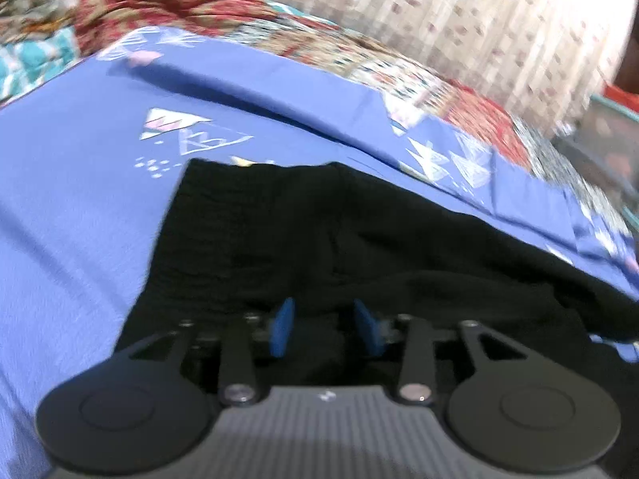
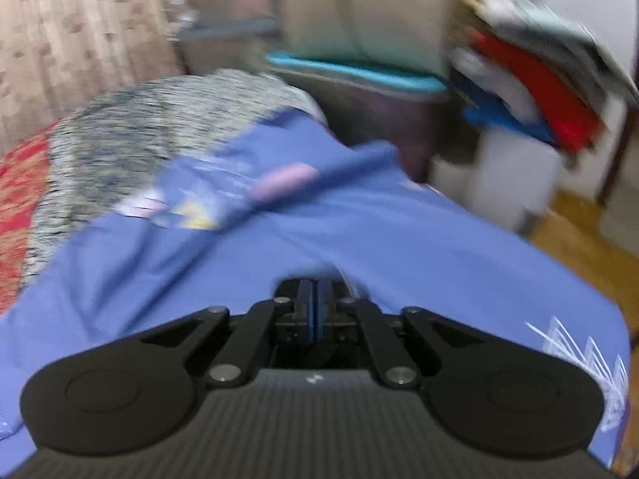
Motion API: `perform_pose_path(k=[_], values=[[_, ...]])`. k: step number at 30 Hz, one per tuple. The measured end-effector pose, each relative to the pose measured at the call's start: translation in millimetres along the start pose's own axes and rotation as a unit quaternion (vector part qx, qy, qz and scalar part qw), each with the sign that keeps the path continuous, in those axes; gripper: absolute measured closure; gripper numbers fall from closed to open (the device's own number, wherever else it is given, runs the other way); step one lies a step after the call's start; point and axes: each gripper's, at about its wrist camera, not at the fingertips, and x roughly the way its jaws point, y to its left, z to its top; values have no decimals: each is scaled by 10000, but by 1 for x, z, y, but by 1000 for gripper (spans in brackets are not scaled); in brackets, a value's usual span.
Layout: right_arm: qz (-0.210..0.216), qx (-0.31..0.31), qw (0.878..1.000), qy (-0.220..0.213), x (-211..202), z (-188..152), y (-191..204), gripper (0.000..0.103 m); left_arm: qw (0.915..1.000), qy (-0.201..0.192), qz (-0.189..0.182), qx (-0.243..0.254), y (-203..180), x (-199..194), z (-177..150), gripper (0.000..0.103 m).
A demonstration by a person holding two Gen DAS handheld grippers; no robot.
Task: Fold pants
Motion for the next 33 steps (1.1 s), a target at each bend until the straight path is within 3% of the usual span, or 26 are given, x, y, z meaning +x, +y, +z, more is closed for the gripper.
perform_pose_path(k=[2,5,7,10,11,13,15,18,21,24,26,27,29,32,33], values=[[121,123,9996,209,4,-6,-23,84,9998,46,-2,178,-9,-11,5,56],[414,192,9986,262,2,-14,-50,66,9980,-290,-185,529,-19,-43,19,54],[569,125,9979,283,0,-19,-57,66,9949,-556,-31,840,-20,-57,37,47],[843,205,9955,391,-2,-25,-69,66,9867,-644,609,1365,-17,-51,68,36],[904,243,9947,415,-5,-25,-72,66,9829,-539,798,1570,-13,-40,79,25],[1020,328,9932,449,-5,-25,-74,66,9778,-276,984,1831,-9,-18,90,14],[1113,357,9921,453,-8,-24,-75,66,9701,-8,1133,2148,-10,6,96,14],[1223,248,9914,403,-11,-18,-73,64,9622,255,928,2549,-25,30,91,6],[1258,105,9915,309,-12,-13,-66,59,9495,579,870,2959,-42,57,75,6],[1309,48,9906,393,-1,-12,-54,57,9430,752,940,3101,-54,78,59,24],[1338,12,9895,539,10,-16,-41,56,9479,696,829,2995,-59,76,56,53],[1312,-4,9895,613,19,-17,-33,56,9489,667,826,2973,-62,73,55,59],[1209,-31,9899,739,37,-21,-17,56,9469,602,953,3012,-65,66,57,82],[1029,-310,9896,953,69,-28,9,60,9520,287,1054,2861,-67,42,69,88],[917,-476,9887,1085,81,-32,17,73,9541,113,1095,2784,-68,30,73,88]])
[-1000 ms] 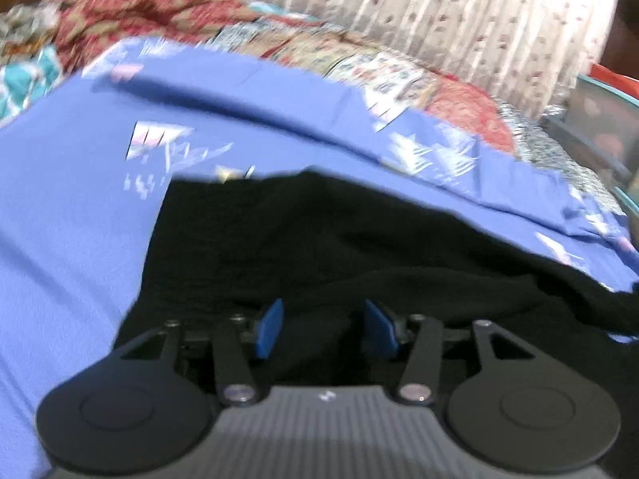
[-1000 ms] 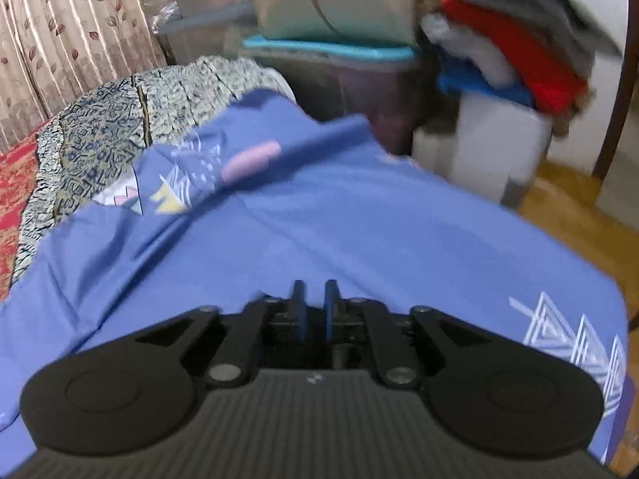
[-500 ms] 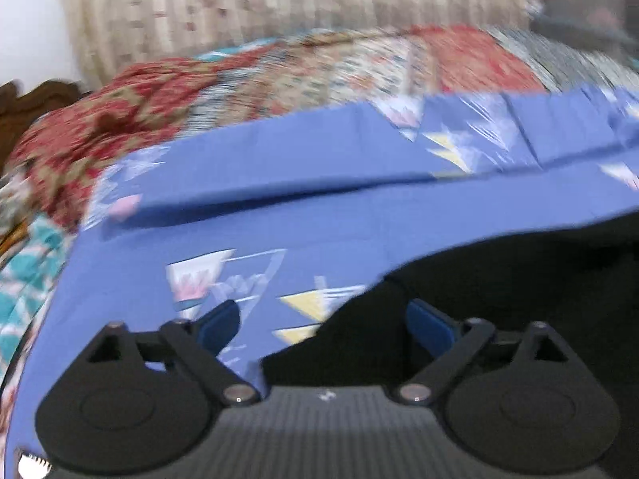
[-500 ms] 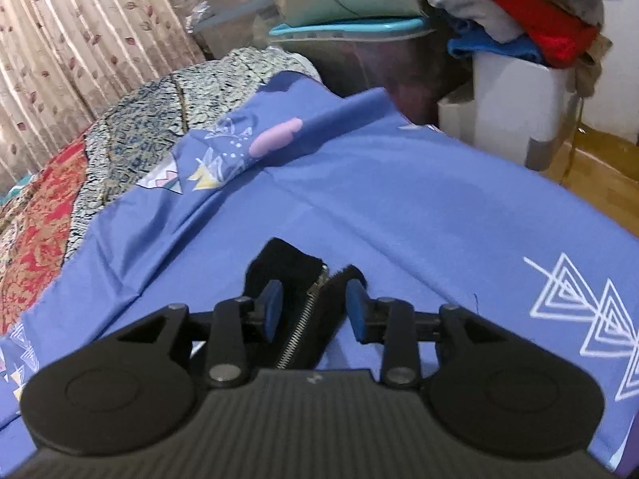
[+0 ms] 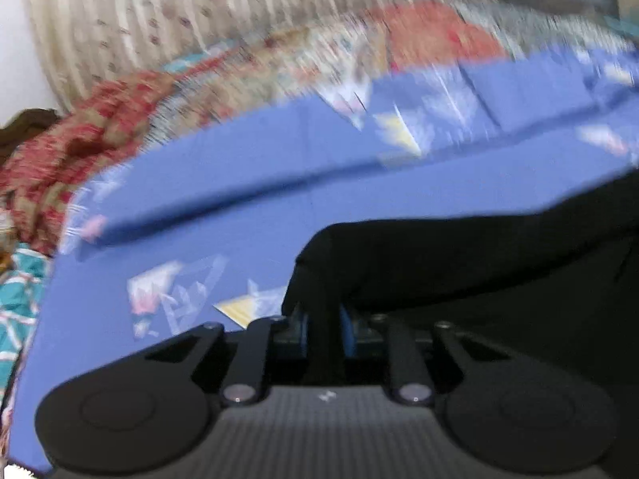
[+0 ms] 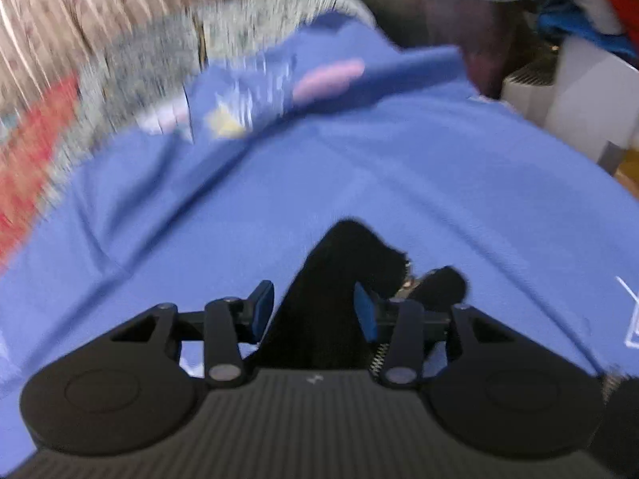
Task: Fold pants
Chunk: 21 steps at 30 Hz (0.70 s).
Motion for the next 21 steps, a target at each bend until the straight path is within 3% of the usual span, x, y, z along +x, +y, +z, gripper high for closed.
perform_pose_path(k=[1,3,7,11,13,15,17,19,21], values=[[-195,-140,9995,193,15,-3,4,94,9997,-165,94,-135,4,-12,3,88],[-321,-142,9993,131,22,-6,3,94,9972,-513,128,-535,19,-39,9,88],[102,272,9944,-1021,-27,8,-7,94,9875,-981,-78,-1229,40,-78,11,88],[606,678,9772,-1921,-77,37,-6,94,9810,-972,-179,-1668,47,-78,12,88],[723,518,9786,-1856,-81,59,9,93,9808,-793,-111,-1776,48,-63,14,88],[805,271,9861,-1427,-68,74,27,84,9802,-571,65,-1896,46,-50,12,89],[570,57,9908,-1230,-54,76,35,59,9780,-297,146,-2058,47,-36,7,89],[204,221,9908,-1320,-47,70,28,59,9747,-75,93,-2234,49,-27,2,89],[385,507,9914,-1139,-39,62,12,60,9758,-123,122,-2178,45,-30,-4,89]])
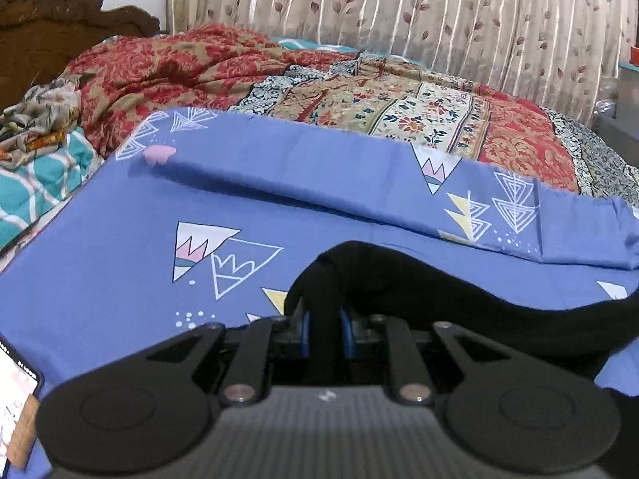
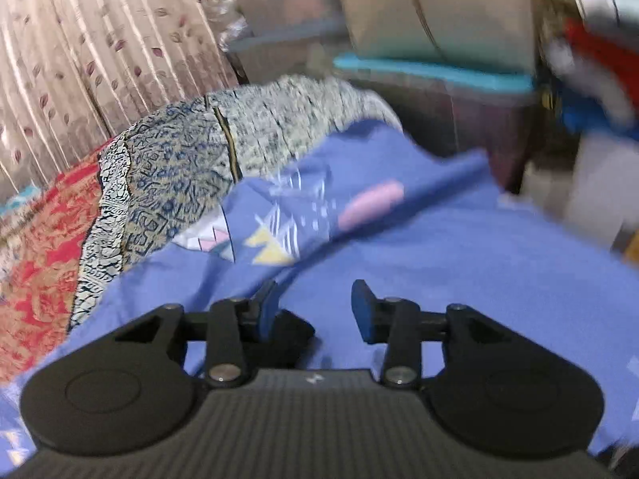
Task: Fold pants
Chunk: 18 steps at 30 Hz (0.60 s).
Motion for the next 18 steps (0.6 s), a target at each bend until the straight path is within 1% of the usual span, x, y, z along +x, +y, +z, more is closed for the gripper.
perform_pose_path(k=[2,3,5,9,10,11,12,13,15,16,17,18], values=[[-81,69,9998,168,4,-8,-9,60,9997,-116,21,191,-2,-5,-3,89],[-141,24,9997,201,4,-11,-8,59,9997,-151,6,214,-2,-8,-4,89],[-119,-6,9996,266,9,-12,-6,59,9995,-231,-33,234,-3,-13,-3,88],[80,-15,9990,430,27,-19,25,58,9988,-463,-20,186,-7,-29,-8,88],[149,-114,9987,467,34,-20,35,52,9986,-507,-24,165,-7,-32,-9,88],[162,-210,9984,499,40,-23,45,43,9984,-550,-11,155,-8,-37,-12,88],[123,-291,9980,540,47,-26,54,39,9982,-572,10,161,-9,-40,-13,88],[40,-334,9977,590,56,-31,61,36,9981,-587,39,174,-10,-44,-15,88],[-195,-297,9971,666,70,-38,68,36,9978,-617,83,211,-12,-49,-17,88],[-366,-251,9964,717,78,-42,69,42,9977,-634,95,213,-12,-52,-18,88],[-486,-183,9954,807,84,-45,67,80,9976,-653,105,201,-12,-55,-18,88],[-498,-95,9946,908,89,-47,63,96,9975,-670,112,182,-12,-58,-19,88]])
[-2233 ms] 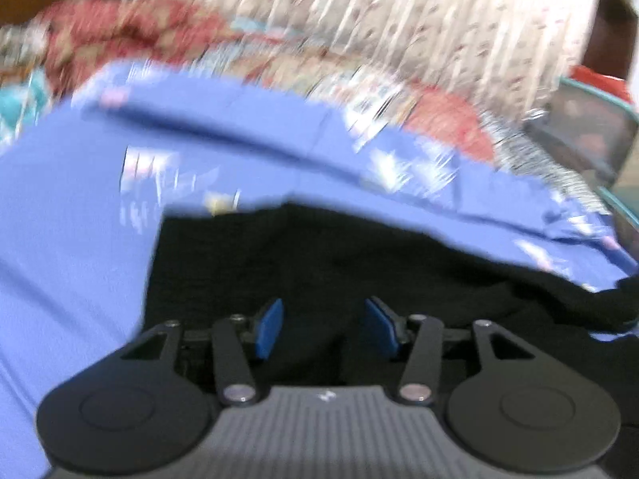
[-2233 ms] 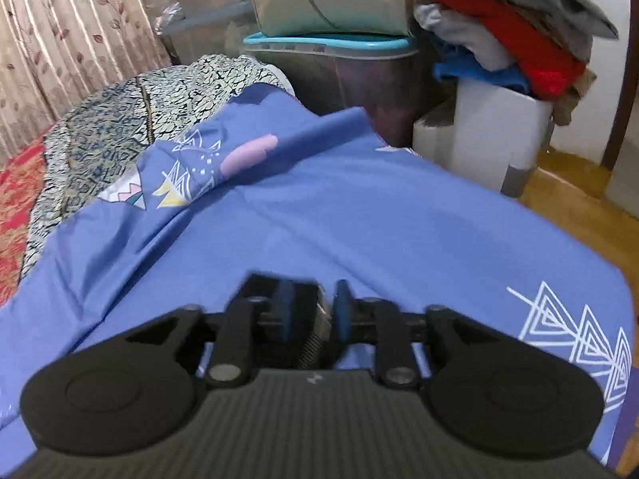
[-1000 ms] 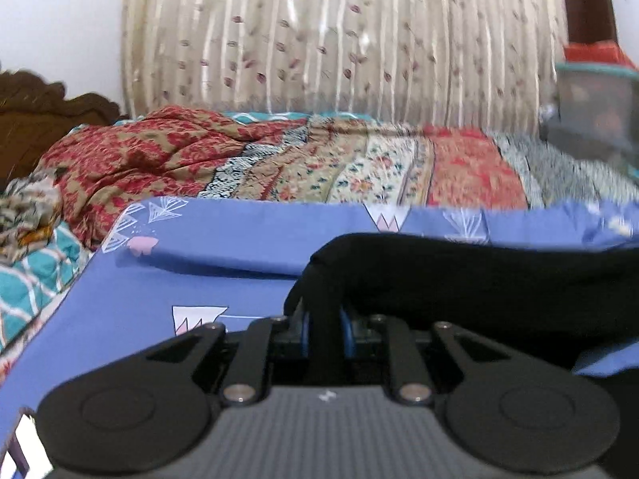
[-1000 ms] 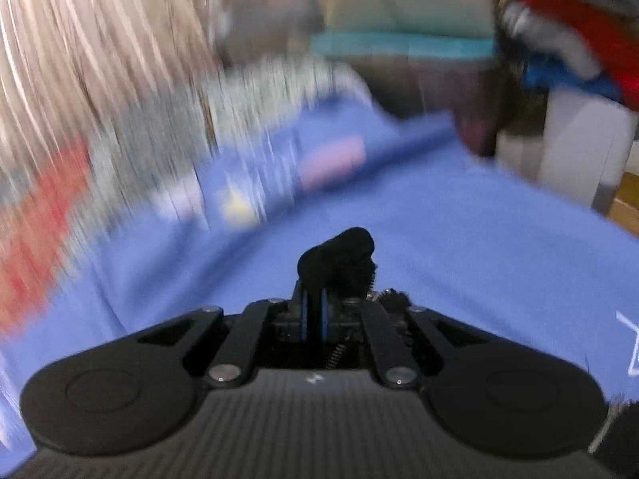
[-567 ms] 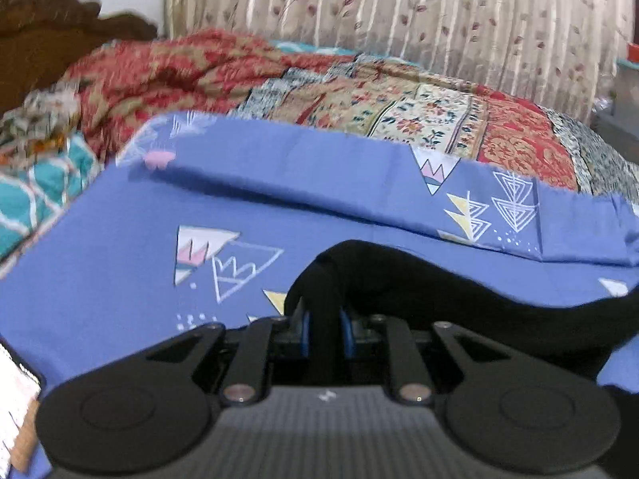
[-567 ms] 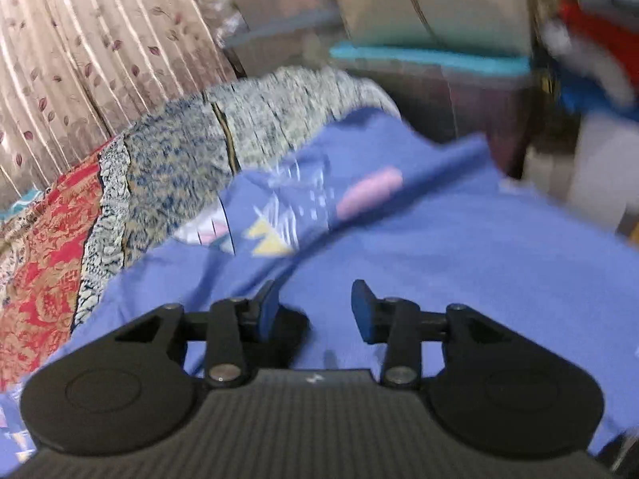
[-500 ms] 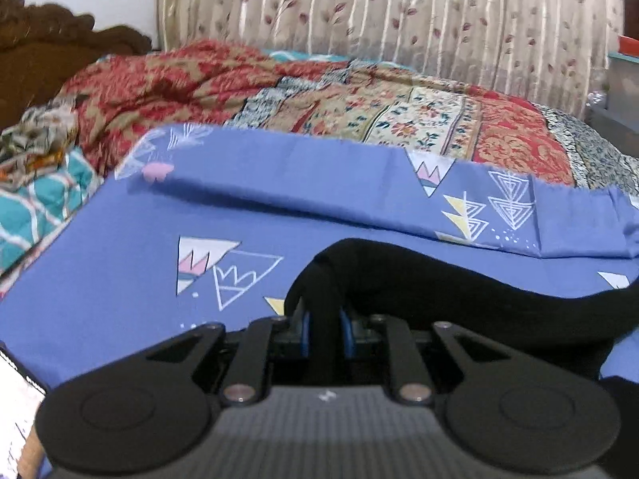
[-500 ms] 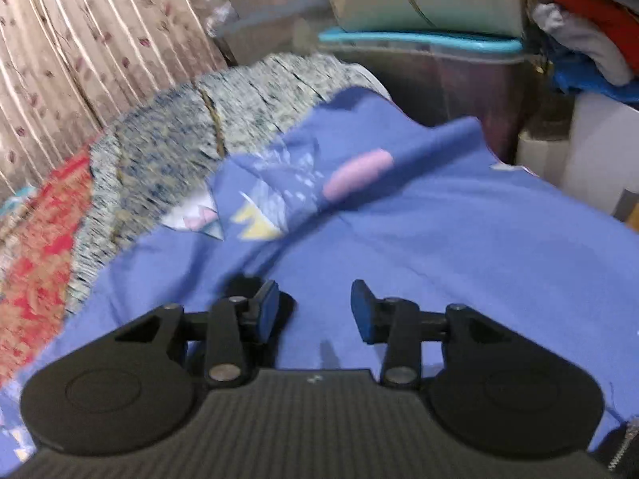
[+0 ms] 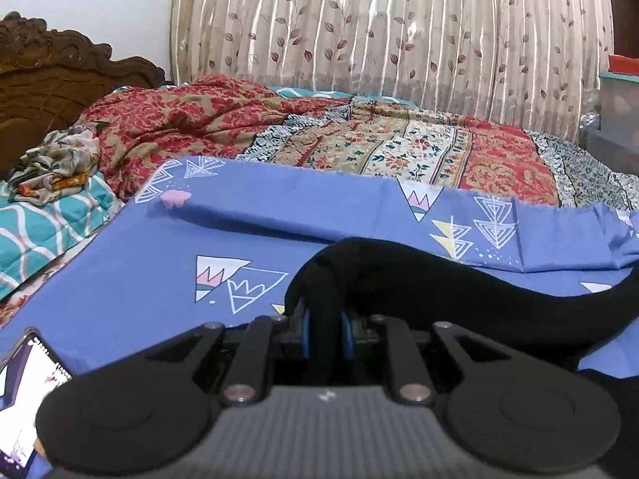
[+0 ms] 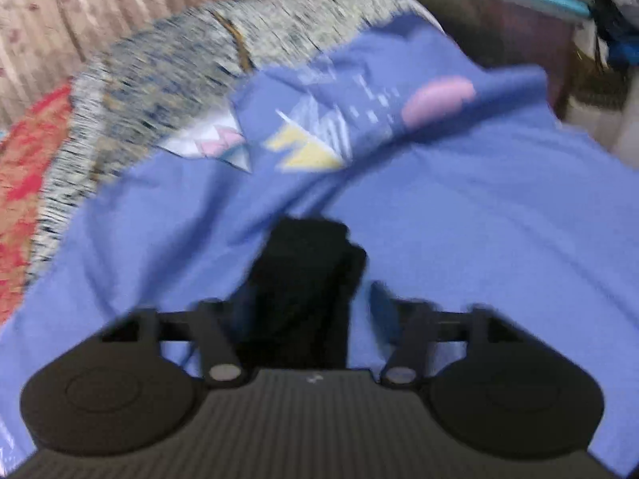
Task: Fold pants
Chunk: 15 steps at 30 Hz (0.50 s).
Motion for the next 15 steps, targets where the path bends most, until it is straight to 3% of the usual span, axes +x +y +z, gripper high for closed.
perform_pose_path(k=[1,5,11,15], values=[[62,133,9999,22,0,0,-5,95,10000,-25,7,-32,1,-3,1,88],[358,514,9957,-685,-42,12,-28,95,9993,-123,-70,-349,6,-14,7,89],[1205,1097,9769,-1385,-147,45,-99,95,9930,-358,-434,-1034,25,-40,14,89],[1591,1249,9652,-1659,-217,43,-147,95,9892,-523,-636,-1216,33,-64,11,89]])
